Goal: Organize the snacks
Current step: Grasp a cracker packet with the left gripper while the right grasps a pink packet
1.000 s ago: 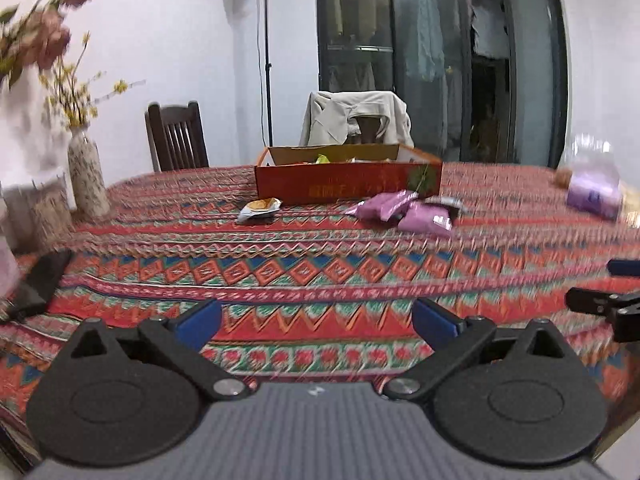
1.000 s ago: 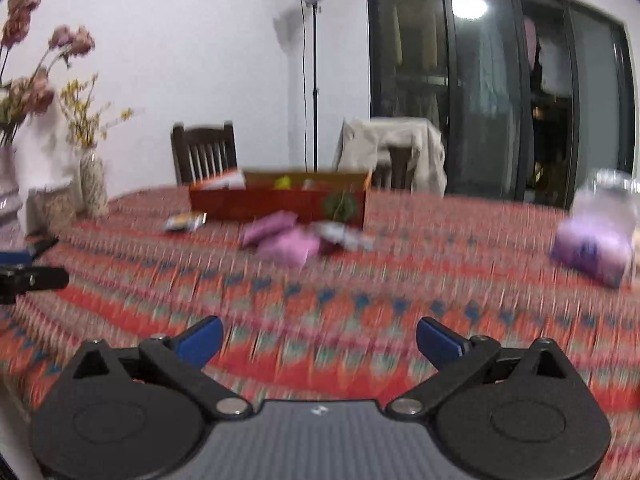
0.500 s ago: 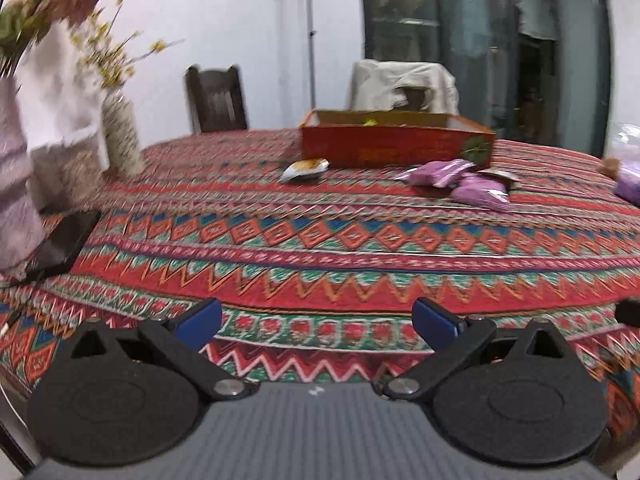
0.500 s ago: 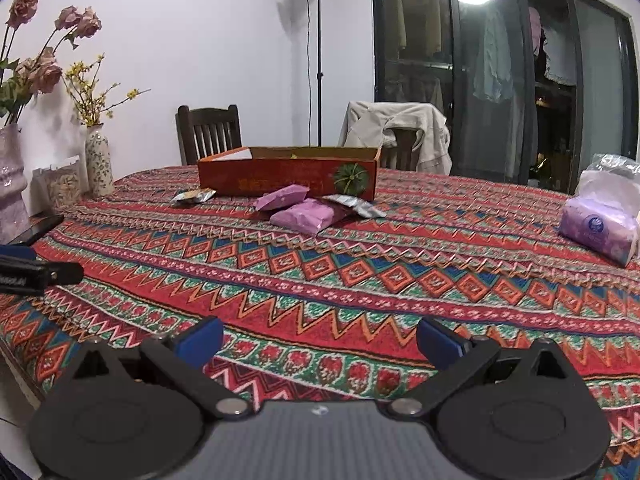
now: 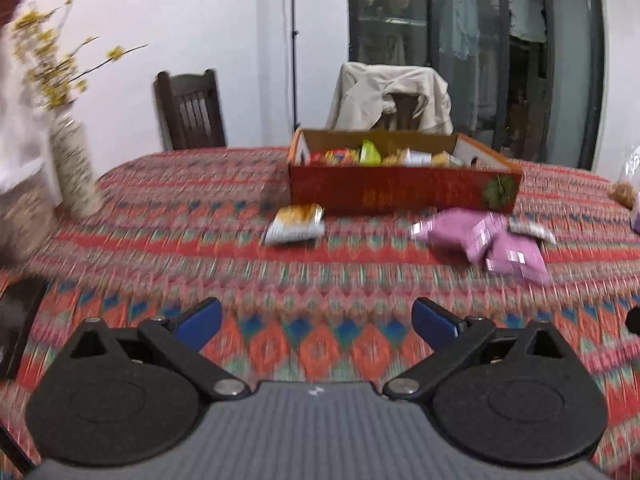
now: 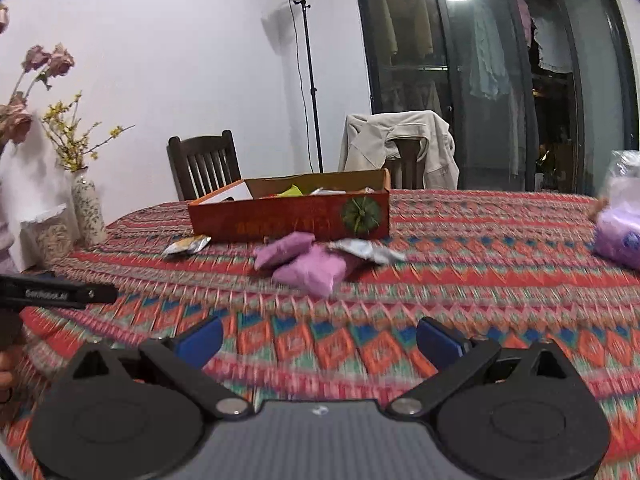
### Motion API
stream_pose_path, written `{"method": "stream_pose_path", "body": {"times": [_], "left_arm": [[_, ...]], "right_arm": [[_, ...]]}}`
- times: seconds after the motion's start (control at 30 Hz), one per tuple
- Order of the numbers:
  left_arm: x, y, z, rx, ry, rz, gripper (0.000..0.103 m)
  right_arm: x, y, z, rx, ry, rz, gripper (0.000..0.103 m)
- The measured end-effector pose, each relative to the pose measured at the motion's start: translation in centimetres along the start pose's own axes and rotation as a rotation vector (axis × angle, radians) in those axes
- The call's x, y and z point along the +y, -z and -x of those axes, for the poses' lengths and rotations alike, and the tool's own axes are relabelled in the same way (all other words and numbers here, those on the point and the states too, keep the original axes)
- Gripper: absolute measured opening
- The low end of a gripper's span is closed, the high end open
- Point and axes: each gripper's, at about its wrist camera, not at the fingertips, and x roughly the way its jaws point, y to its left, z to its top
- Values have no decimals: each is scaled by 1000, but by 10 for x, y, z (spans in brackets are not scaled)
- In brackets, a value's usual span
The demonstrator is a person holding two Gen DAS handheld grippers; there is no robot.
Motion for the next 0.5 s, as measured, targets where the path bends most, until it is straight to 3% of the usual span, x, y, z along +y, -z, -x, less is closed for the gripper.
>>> {"method": "stream_pose_path", "body": {"times": [0.13, 0.23, 0.43, 0.5], "left_arm": [[11, -36, -53, -31, 31, -12, 103], [18, -52, -101, -36, 30, -25, 102], [32, -61, -175, 51, 33, 35, 88], [38, -60, -184, 100, 64, 54, 80]], "right_arm": [[13, -35, -40, 4, -48, 88, 103], [23, -59, -83, 50, -26, 174, 103], [42, -85, -176, 160, -47, 243, 100], [46, -83, -207, 202, -40, 272, 90]]}}
